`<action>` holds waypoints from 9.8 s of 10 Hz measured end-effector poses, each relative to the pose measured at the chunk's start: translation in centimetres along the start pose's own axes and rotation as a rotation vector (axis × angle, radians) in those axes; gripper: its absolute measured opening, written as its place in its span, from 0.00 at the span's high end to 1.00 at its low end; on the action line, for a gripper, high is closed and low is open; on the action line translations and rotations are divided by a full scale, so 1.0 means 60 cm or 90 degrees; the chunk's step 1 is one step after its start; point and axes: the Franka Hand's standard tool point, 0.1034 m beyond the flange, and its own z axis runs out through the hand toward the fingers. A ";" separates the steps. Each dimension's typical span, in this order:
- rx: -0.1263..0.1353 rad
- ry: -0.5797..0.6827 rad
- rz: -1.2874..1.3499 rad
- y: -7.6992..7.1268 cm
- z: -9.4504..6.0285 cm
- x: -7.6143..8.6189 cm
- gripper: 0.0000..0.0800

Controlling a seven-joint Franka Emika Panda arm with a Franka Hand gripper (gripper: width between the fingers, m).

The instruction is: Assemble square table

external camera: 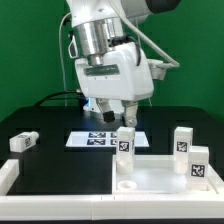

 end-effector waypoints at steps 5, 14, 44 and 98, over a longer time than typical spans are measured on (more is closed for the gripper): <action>-0.020 -0.012 -0.320 0.089 0.008 0.038 0.19; -0.124 -0.168 -0.540 0.283 0.047 0.133 0.19; -0.364 -0.587 -0.368 0.531 0.078 0.153 0.64; 0.002 0.367 -0.495 -0.067 0.073 0.034 0.62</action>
Offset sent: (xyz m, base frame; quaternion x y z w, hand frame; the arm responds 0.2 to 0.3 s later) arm -0.0416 -0.0331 -0.0158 0.0129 -0.0513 -0.1766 0.9829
